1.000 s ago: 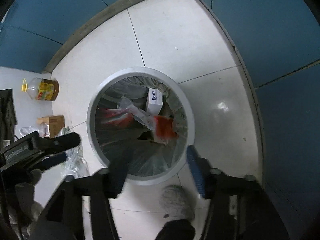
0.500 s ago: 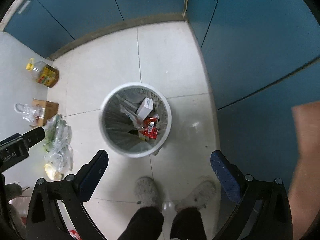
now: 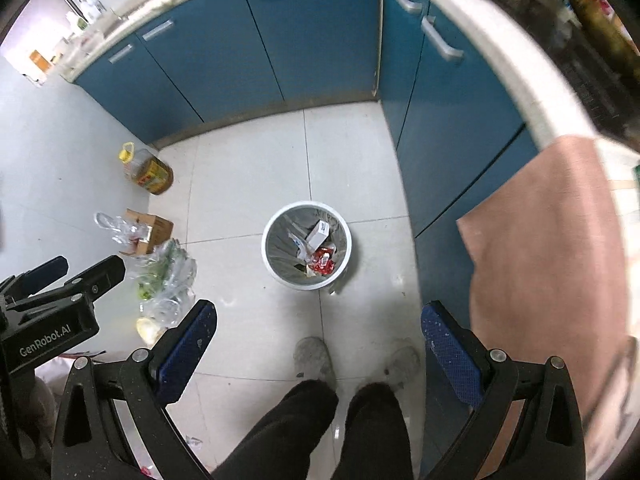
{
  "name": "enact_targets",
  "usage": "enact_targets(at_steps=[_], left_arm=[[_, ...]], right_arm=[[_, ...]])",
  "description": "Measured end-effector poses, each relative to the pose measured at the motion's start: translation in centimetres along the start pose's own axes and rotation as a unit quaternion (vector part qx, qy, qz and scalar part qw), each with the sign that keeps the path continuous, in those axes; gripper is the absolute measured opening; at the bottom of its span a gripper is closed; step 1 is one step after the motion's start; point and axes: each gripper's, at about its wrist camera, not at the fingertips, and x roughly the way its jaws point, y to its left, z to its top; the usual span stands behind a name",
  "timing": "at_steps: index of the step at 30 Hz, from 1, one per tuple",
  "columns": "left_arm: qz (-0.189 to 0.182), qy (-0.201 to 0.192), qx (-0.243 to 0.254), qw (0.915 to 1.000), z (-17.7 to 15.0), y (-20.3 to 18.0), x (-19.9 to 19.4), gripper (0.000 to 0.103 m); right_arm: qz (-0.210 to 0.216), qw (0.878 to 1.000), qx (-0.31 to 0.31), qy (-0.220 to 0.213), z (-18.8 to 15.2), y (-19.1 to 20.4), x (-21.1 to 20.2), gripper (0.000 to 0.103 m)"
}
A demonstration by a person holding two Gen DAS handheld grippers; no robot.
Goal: Collect trash
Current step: 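Lift both tools from the bin back toward the counter, then reach both tools toward the green-white medicine box and red sugar bag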
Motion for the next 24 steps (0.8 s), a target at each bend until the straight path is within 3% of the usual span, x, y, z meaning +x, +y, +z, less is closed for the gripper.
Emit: enact_targets(at_steps=[7, 11, 15, 20, 24], left_arm=[[-0.010, -0.027, 0.004, 0.9996, -0.9, -0.4, -5.4, 0.094], [0.005, -0.033, 0.006, 0.9994, -0.6, -1.1, -7.2, 0.094], [0.011, -0.065, 0.012, 0.9977, 0.4, -3.4, -9.7, 0.094], [0.003, -0.110, 0.047, 0.9928, 3.8, -10.0, -12.7, 0.094], [-0.013, -0.125, 0.097, 0.9873, 7.2, -18.8, -13.5, 0.094]], right_arm=[[0.011, 0.999, -0.002, -0.040, -0.5, 0.0, -8.5, 0.103], [0.036, 0.998, 0.017, -0.055, -0.7, -0.6, -10.5, 0.103], [0.084, 0.992, 0.053, -0.071, -0.3, -2.2, -11.8, 0.103], [0.088, 0.984, 0.109, -0.112, 1.1, -8.4, -14.7, 0.103], [0.055, 0.970, 0.192, -0.138, 1.6, -17.9, -17.0, 0.103]])
